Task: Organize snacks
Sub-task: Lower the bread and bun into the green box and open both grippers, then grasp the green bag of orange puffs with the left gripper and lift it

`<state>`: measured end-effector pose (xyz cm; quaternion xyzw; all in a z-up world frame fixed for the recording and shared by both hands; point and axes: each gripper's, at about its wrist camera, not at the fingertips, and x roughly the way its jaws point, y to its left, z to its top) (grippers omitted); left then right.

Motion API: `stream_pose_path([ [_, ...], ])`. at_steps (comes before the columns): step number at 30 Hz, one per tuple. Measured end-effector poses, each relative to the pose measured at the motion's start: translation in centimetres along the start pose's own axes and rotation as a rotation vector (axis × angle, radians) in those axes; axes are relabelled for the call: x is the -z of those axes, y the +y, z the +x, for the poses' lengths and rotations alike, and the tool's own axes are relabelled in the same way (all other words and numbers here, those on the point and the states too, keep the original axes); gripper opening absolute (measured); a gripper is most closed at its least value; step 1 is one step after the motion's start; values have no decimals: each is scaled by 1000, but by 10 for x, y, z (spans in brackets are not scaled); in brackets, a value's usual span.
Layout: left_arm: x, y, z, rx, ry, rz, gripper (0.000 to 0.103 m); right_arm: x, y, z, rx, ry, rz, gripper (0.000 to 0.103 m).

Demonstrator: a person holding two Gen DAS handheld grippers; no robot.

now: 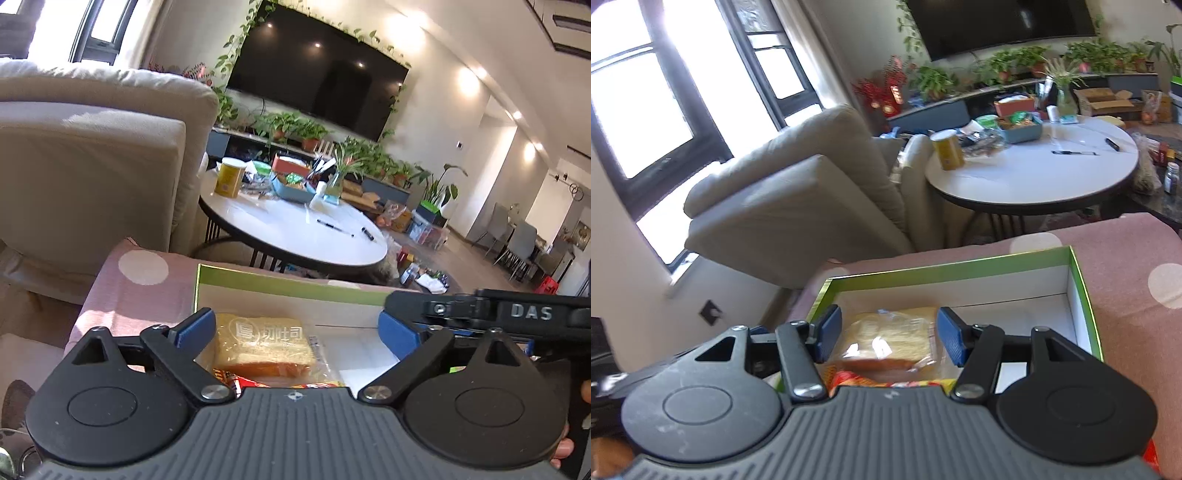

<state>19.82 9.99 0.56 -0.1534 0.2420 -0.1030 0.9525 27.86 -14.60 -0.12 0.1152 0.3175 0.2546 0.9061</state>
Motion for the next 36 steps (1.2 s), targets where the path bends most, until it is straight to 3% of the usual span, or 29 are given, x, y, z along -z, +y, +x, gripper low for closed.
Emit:
stream_pose_path([
  [5, 2, -12, -25, -55, -55, 28, 97, -2, 5, -23, -25, -16, -65, 76],
  [12, 17, -34, -57, -28, -82, 56, 101, 6, -8, -67, -38, -20, -159, 78],
  [18, 47, -59, -63, 4, -21, 111, 101, 23, -26, -100, -41, 2, -223, 78],
  [23, 72, -76, -60, 43, 49, 114, 101, 42, -41, -114, -34, 8, -191, 78],
  [32, 104, -125, -61, 138, 127, 219, 101, 69, -72, -160, 14, -88, -130, 78],
  [36, 111, -139, -59, 156, 138, 238, 100, 91, -83, -176, 18, -76, -151, 78],
])
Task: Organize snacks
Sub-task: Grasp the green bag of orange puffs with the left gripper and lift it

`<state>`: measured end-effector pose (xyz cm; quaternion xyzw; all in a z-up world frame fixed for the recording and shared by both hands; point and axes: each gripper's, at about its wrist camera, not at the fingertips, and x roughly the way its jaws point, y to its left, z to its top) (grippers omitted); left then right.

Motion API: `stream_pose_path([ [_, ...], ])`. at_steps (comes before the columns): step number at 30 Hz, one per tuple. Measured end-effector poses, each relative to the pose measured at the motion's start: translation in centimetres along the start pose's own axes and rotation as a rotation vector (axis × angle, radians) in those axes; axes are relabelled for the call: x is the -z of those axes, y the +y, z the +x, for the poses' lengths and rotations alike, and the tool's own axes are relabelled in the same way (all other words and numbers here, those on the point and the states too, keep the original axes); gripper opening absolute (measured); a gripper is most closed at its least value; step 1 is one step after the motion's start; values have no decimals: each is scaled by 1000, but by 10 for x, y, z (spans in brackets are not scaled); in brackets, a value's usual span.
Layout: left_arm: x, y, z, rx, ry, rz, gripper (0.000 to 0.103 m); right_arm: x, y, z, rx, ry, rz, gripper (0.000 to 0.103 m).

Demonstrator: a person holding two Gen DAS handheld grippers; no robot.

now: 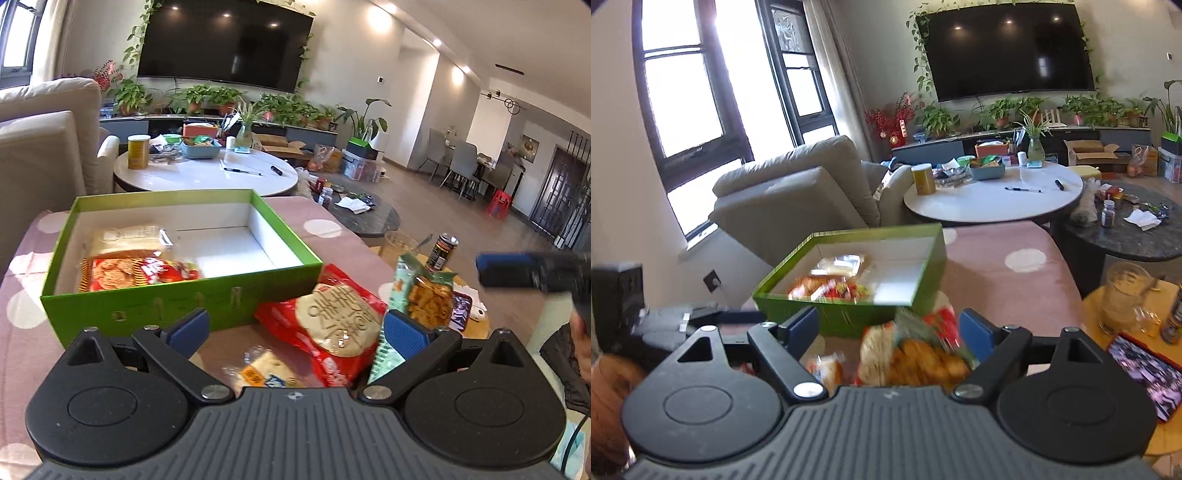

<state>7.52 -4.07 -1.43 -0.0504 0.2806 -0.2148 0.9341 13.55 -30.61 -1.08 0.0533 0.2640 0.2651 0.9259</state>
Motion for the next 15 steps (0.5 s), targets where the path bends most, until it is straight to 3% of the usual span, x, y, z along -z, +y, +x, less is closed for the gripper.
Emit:
stream_pose_path([
  [3, 0, -4, 6, 22, 14, -19, 95, 19, -9, -2, -8, 28, 23, 78],
  [7, 5, -20, 15, 99, 45, 15, 92, 37, -34, 18, -9, 82, 158, 78],
  [9, 6, -29, 20, 111, 52, 47, 91, 44, -47, 31, -52, 89, 226, 78],
  [15, 5, -46, 37, 126, 78, 86, 79, 53, -49, 64, -116, 111, 241, 78],
])
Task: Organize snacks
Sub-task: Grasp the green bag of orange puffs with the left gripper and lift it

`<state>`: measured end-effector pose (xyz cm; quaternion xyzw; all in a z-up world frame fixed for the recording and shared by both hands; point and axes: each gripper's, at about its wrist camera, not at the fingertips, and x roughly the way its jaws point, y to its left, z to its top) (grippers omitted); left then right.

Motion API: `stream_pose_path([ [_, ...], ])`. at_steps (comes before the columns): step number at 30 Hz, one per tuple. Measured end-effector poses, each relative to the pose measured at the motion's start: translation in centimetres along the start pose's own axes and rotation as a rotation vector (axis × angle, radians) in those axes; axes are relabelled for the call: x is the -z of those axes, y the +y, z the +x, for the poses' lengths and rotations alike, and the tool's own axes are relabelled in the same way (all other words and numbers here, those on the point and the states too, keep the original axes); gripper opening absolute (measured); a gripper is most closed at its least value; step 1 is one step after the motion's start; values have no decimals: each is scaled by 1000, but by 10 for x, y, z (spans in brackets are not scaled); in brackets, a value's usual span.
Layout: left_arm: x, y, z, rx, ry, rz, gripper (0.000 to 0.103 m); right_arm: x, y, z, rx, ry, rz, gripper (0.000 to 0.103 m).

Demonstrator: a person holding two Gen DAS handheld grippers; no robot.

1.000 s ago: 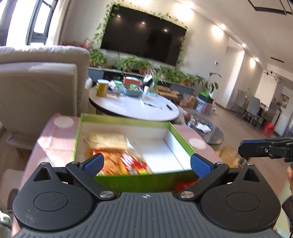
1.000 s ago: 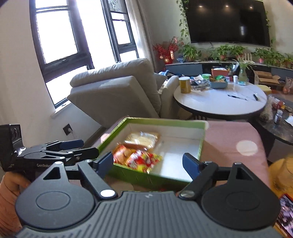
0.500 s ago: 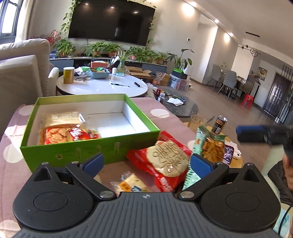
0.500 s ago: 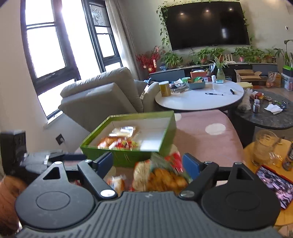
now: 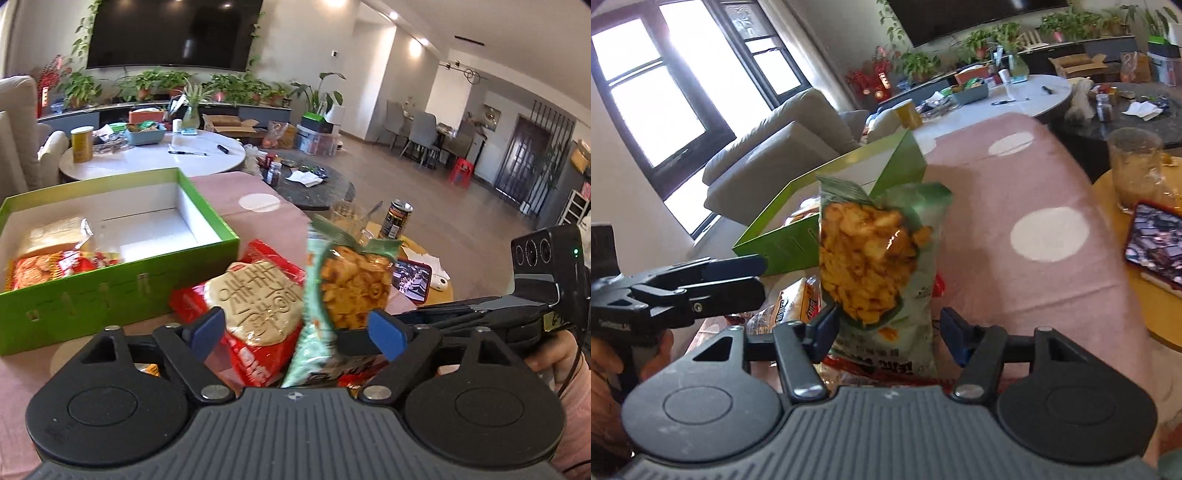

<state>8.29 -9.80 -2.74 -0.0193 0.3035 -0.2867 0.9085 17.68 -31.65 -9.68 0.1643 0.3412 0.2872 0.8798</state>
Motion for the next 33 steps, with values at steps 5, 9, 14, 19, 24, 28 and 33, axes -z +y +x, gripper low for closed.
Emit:
stream_pose_path([
  [5, -8, -9, 20, 25, -7, -4, 78, 3, 8, -6, -13, -22, -65, 78],
  [9, -10, -9, 40, 43, 35, -17, 80, 5, 9, -9, -39, -36, -86, 78],
  [14, -6, -1, 43, 109, 68, -75, 60, 6, 4, -11, -53, -38, -77, 78],
  [19, -7, 4, 33, 111, 63, -83, 56, 5, 9, -10, -61, -45, -82, 78],
  [24, -13, 10, 9, 101, 10, -119, 52, -2, 23, -11, -68, -60, -102, 78],
  [28, -27, 19, -18, 76, -73, -132, 52, -17, 47, -15, -90, -102, -166, 78],
  [33, -46, 27, -40, 39, -141, -132, 52, -38, 70, -13, -107, -150, -242, 78],
])
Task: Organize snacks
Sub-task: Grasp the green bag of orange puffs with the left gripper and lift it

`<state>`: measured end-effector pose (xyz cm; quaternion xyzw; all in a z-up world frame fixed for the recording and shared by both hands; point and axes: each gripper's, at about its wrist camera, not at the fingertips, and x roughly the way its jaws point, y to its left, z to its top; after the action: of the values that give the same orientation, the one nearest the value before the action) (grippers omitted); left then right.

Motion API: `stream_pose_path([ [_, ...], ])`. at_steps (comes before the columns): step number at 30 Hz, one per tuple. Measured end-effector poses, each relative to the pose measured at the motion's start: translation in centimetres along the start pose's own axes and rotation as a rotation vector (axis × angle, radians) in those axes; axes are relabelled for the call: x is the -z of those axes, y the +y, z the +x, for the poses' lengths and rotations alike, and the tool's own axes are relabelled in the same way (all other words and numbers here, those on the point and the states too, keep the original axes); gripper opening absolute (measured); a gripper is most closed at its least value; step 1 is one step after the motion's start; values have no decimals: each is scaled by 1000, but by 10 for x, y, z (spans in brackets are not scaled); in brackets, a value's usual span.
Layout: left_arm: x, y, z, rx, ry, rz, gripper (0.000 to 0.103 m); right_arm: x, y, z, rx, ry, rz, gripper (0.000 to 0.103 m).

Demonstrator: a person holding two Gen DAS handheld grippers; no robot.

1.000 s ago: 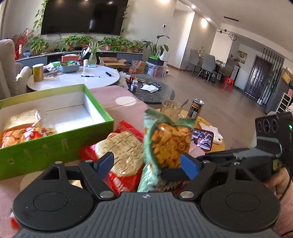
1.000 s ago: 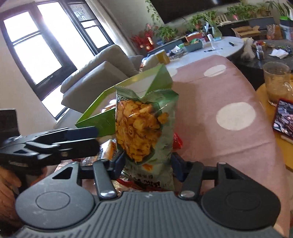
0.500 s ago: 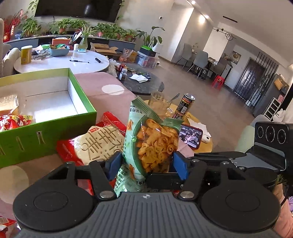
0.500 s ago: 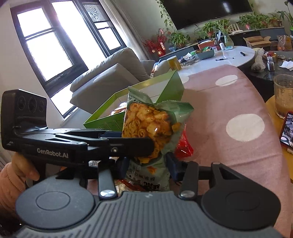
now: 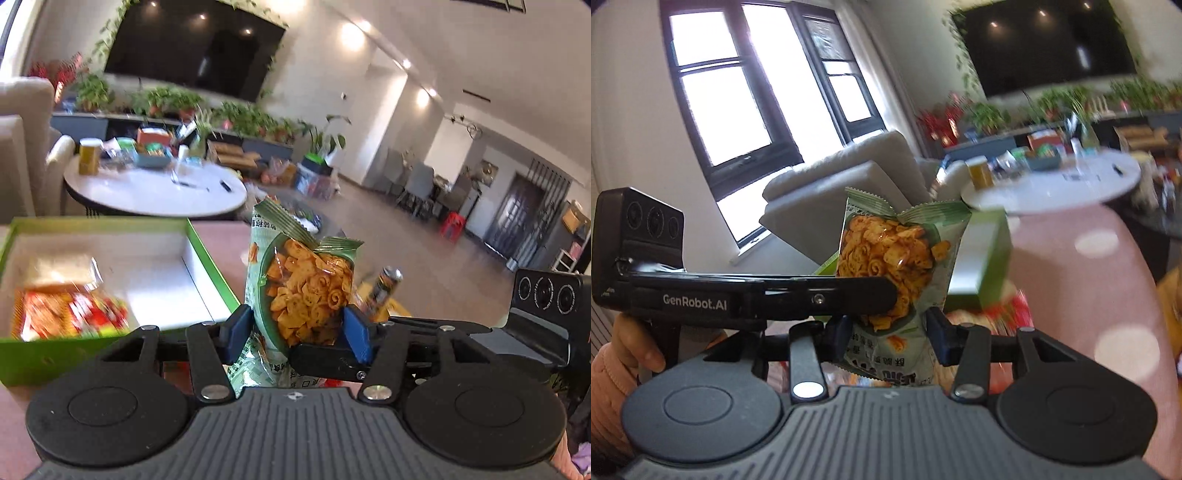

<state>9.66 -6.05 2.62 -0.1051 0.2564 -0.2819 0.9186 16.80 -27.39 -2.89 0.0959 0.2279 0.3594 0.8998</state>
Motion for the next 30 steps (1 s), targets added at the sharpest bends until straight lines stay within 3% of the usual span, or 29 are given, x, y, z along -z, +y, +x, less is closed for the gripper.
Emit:
stream_pose_path([
  [9, -32, 15, -12, -43, -84, -17, 52, -38, 6, 21, -38, -34, -49, 78],
  [30, -53, 85, 43, -99, -41, -182, 52, -63, -24, 96, -76, 66, -56, 78],
])
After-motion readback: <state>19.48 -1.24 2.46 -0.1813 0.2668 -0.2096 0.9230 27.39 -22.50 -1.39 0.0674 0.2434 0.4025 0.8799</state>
